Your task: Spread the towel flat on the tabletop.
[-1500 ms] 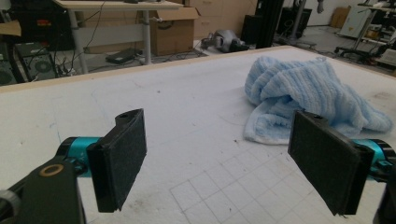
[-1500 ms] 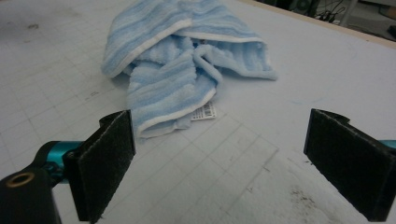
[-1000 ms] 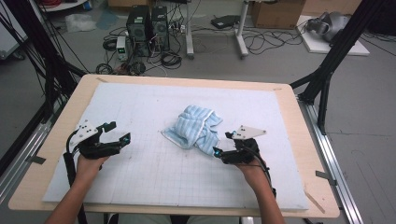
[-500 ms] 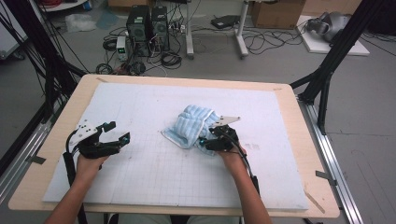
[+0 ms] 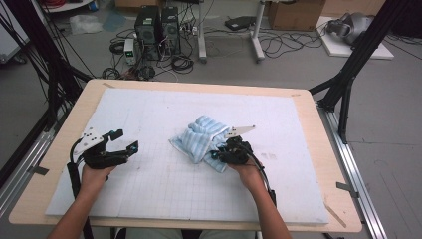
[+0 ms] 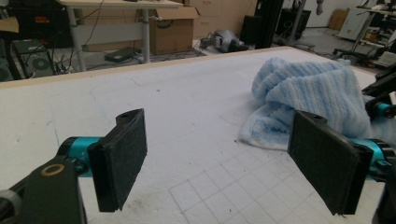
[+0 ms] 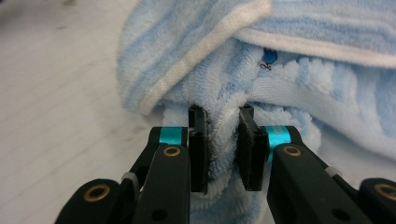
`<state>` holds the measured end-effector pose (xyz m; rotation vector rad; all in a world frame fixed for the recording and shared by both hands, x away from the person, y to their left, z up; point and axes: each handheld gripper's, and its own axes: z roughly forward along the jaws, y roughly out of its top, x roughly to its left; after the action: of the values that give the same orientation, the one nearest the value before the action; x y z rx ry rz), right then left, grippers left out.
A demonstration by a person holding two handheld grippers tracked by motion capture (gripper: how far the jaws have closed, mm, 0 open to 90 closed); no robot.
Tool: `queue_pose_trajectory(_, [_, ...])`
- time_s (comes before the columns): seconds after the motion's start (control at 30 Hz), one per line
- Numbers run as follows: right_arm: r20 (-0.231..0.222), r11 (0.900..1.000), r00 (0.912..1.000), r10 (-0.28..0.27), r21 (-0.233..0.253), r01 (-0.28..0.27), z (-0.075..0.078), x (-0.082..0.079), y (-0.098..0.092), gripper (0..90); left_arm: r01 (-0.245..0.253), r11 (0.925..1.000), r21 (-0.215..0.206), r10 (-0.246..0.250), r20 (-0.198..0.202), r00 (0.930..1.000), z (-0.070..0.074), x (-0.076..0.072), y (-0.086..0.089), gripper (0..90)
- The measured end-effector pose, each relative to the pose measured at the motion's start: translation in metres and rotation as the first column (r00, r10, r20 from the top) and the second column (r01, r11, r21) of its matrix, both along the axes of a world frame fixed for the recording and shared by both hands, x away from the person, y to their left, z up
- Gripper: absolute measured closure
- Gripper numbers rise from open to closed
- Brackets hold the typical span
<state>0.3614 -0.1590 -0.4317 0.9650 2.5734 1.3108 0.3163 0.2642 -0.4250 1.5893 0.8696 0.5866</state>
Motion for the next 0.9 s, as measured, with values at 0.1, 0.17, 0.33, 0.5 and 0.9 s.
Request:
queue_pose_trajectory(0.1, [0.005, 0.997, 0.9994, 0.035, 0.069, -0.036, 0.011, -0.012, 0.0, 77.0, 0.005, 1.0, 0.004, -0.005, 0.0, 1.0, 0.0, 0.0, -0.001, 21.3])
queue_pose_trajectory(0.17, [0.042, 1.0, 0.9991, 0.005, 0.012, -0.006, 0.016, -0.018, -0.002, 76.2, 0.016, 0.9999, 0.006, -0.016, 0.005, 0.9999, 0.002, -0.001, -0.004, 21.7])
queue_pose_trajectory(0.33, [0.095, 0.993, 0.9902, -0.102, -0.056, 0.108, 0.015, -0.023, -0.009, 60.2, 0.037, 0.9993, 0.01, -0.037, 0.005, 0.9993, 0.003, -0.002, -0.011, 22.0])
queue_pose_trajectory(0.5, [0.146, 0.989, 0.9784, -0.146, 0.009, 0.147, 0.021, -0.028, -0.024, 47.2, 0.076, 0.9971, 0.003, -0.076, 0.0, 0.9971, 0.004, -0.003, -0.024, 20.0])
queue_pose_trajectory(0.9, [0.183, 0.979, 0.9623, -0.201, 0.022, 0.2, 0.025, -0.03, -0.039, 46.2, 0.331, 0.94, 0.081, -0.325, -0.083, 0.9421, 0.002, 0.006, -0.103, 28.7])
